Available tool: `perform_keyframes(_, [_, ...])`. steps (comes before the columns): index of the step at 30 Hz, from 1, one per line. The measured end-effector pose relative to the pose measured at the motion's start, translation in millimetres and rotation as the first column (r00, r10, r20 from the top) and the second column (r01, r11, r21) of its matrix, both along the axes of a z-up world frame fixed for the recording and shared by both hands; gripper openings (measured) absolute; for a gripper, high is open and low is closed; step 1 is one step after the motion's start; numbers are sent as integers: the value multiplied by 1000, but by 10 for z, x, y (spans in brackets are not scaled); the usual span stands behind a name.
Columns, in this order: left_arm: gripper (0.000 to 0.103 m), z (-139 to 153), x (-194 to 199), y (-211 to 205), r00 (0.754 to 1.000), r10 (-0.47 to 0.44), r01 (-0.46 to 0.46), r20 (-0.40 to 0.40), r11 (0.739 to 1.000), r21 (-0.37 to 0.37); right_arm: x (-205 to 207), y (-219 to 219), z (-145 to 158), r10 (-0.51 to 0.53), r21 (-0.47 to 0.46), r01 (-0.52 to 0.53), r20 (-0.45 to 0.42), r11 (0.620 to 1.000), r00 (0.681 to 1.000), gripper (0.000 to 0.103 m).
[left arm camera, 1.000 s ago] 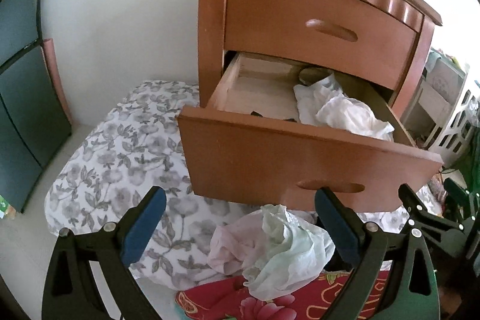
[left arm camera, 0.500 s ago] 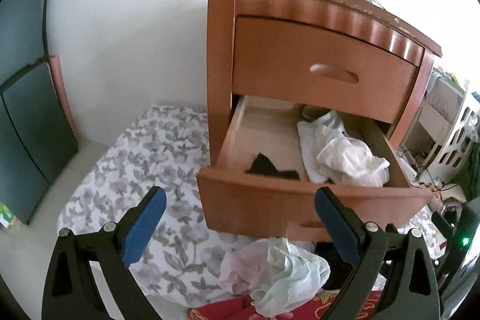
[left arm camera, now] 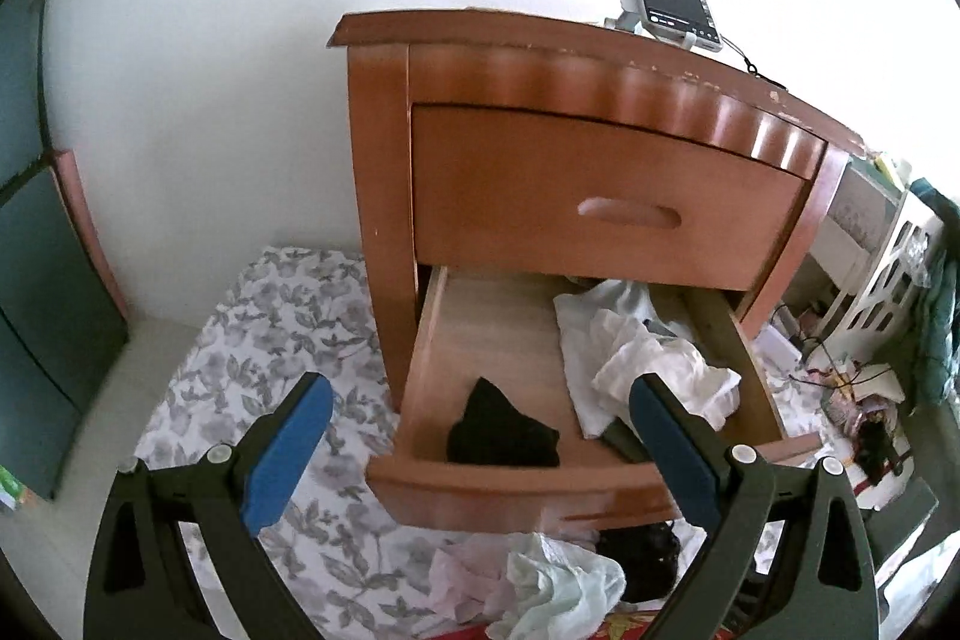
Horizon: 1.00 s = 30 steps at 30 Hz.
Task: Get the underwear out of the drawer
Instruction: 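Move the left tool back up into the drawer over the black garment, then close the left tool on the black garment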
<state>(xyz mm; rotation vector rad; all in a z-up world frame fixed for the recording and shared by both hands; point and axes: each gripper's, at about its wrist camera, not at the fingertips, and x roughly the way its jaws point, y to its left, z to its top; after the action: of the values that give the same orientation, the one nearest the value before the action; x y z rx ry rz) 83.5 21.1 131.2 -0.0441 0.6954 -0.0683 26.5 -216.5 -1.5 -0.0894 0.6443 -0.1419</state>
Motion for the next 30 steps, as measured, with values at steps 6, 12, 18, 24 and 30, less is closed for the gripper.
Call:
perform_keyframes(6, [99, -10, 226, 13, 997, -38, 35, -67, 998, -46, -4, -34, 5, -12, 17, 11, 2, 1000, 1000, 103])
perform_keyframes(12, [99, -208, 505, -54, 976, -101, 82, -192, 991, -105, -7, -75, 4, -13, 39, 13, 0, 999, 1000, 103])
perform_keyframes(18, [99, -458, 845, -226, 924, -154, 134, -351, 988, -81, 9, -98, -16, -12, 54, 13, -13, 998, 1000, 103])
perform_keyframes(24, [96, -837, 1133, -316, 843, -190, 151, -503, 982, -116, 36, -134, -43, -13, 75, 16, -34, 997, 999, 103])
perform_keyframes(30, [81, -1184, 1307, -380, 765, -215, 156, -608, 976, -149, 62, -170, -72, -14, 99, 20, -53, 995, 998, 103])
